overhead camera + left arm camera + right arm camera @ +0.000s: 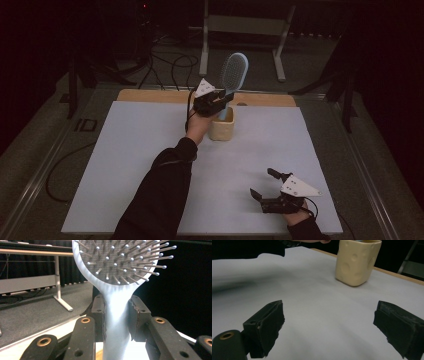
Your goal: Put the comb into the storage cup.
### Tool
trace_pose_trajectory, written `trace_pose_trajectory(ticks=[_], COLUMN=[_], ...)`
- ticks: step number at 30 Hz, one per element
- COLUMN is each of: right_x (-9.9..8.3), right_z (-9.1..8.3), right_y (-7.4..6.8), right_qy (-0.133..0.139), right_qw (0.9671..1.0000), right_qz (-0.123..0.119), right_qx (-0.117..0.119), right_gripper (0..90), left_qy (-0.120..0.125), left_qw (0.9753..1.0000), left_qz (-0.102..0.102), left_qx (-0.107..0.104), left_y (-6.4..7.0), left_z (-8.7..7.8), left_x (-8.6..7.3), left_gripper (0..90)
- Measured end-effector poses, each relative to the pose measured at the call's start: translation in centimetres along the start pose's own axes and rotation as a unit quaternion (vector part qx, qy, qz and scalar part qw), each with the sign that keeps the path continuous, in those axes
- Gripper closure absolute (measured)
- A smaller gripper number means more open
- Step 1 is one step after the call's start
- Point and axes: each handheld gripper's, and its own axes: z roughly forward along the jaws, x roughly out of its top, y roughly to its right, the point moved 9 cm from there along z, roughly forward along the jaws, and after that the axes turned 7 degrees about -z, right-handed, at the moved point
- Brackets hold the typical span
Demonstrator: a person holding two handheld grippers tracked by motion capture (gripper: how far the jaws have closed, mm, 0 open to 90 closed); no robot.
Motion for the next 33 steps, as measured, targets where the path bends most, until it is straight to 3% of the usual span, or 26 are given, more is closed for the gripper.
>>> trace_pose_trajectory(ticks=[8, 18, 28, 29, 31, 33], right_x=[-0.1, -0.1, -0.1, -0.1, -0.1, -0.2], right_z=[0.0, 0.1, 0.2, 0.2, 0.1, 0.2], right_y=[0.0, -0.1, -0.1, -0.1, -0.1, -0.1], right_qy=[-0.002, -0.001, -0.002, -0.002, -0.002, -0.003], right_qw=[1.0000, 1.0000, 1.0000, 1.0000, 1.0000, 1.0000], right_qz=[0.002, -0.001, 0.001, 0.001, 0.000, 0.001], right_qx=[0.001, 0.003, 0.004, 0.005, 0.005, 0.005], right_gripper=[9.0, 9.0, 9.0, 9.0, 9.0, 9.1], left_qy=[-0.017, -0.037, -0.057, -0.057, -0.065, -0.062], left_qw=[0.9998, 0.9989, 0.9982, 0.9983, 0.9978, 0.9981], left_qz=[0.003, 0.026, 0.021, 0.010, 0.007, 0.001], left_qx=[-0.003, 0.008, 0.003, -0.002, 0.008, 0.003], left_y=[-0.2, -0.4, -0.7, -0.6, -0.8, -0.8], left_z=[0.2, 0.0, -0.3, -0.3, -0.4, -0.7], left_x=[-1.2, -2.5, -3.9, -3.8, -3.8, -3.5], left_gripper=[69.7, 69.6, 68.2, 63.0, 42.5, 31.6])
